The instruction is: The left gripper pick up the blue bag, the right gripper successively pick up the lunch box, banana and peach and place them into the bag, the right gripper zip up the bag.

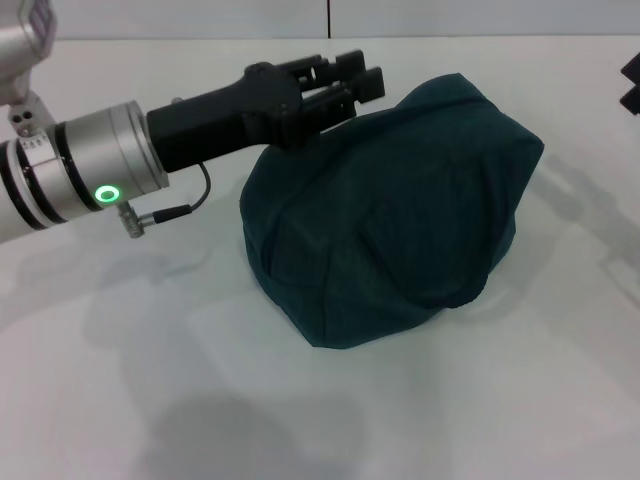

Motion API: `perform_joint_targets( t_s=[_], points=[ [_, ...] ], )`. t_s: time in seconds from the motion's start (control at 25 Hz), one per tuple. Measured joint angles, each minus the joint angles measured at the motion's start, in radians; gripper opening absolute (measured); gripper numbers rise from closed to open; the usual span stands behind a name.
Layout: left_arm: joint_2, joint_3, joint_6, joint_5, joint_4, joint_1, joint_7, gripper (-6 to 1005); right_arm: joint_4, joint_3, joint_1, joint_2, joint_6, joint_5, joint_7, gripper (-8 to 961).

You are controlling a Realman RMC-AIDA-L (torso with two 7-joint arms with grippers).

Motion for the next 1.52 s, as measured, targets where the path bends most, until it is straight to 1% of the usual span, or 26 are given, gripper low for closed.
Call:
perform_joint_targets(
  t_s=[0.16, 0.2, 0.32, 0.48, 0.6, 0.64, 0.68, 0.8, 0.84, 1.0, 1.12, 1.2, 1.36, 1.44, 1.52],
  points=[
    [0.001, -0.001, -0.005, -0.017, 0.004, -0.001, -0.011, 304, -0.002, 0.002, 0.006, -0.006, -0.091, -0.016, -0.074, 836],
    [0.001, -0.001, -0.005, -0.020, 0.005, -0.003, -0.013, 337, -0.005, 0.002, 0.007, -0.009, -0.131, -0.016, -0.106, 837],
    [0.005, -0.001, -0.004, -0.028, 0.017, -0.011, -0.022, 479, -0.028, 0.001, 0.009, -0.024, -0.240, -0.027, -0.184, 841],
    [0.016, 0.000, 0.009, -0.006, 0.106, 0.000, -0.077, 677, -0.092, 0.002, 0.009, -0.049, -0.360, -0.108, -0.279, 849],
    [0.029, 0.000, 0.048, 0.021, 0.199, 0.025, -0.117, 831, -0.153, 0.002, 0.009, -0.058, -0.395, -0.195, -0.332, 857],
    [0.037, 0.000, 0.068, 0.030, 0.231, 0.037, -0.134, 836, -0.171, 0.003, 0.009, -0.058, -0.397, -0.222, -0.347, 857],
    [0.049, -0.001, 0.098, 0.042, 0.265, 0.051, -0.161, 840, -0.189, 0.003, 0.009, -0.058, -0.400, -0.251, -0.365, 857],
    [0.078, -0.003, 0.157, 0.056, 0.309, 0.078, -0.205, 854, -0.224, 0.004, 0.007, -0.058, -0.400, -0.341, -0.439, 857],
    [0.093, -0.002, 0.194, 0.062, 0.328, 0.099, -0.218, 858, -0.228, 0.004, 0.005, -0.057, -0.400, -0.360, -0.460, 857],
    [0.113, -0.007, 0.269, 0.100, 0.371, 0.158, -0.210, 872, -0.249, 0.004, 0.005, -0.051, -0.396, -0.455, -0.539, 857],
    [0.117, -0.008, 0.294, 0.133, 0.386, 0.200, -0.194, 872, -0.285, 0.005, 0.010, -0.042, -0.379, -0.544, -0.553, 857],
    [0.118, -0.007, 0.310, 0.158, 0.382, 0.226, -0.179, 872, -0.304, 0.005, 0.016, -0.027, -0.356, -0.596, -0.553, 857],
    [0.118, -0.009, 0.335, 0.188, 0.366, 0.267, -0.126, 872, -0.331, 0.005, 0.034, 0.009, -0.296, -0.671, -0.550, 857],
    [0.118, -0.010, 0.342, 0.189, 0.352, 0.282, -0.100, 872, -0.334, 0.004, 0.042, 0.020, -0.276, -0.688, -0.549, 857],
    [0.118, -0.011, 0.345, 0.190, 0.339, 0.288, -0.086, 872, -0.334, 0.004, 0.050, 0.025, -0.268, -0.696, -0.548, 857]
  ],
)
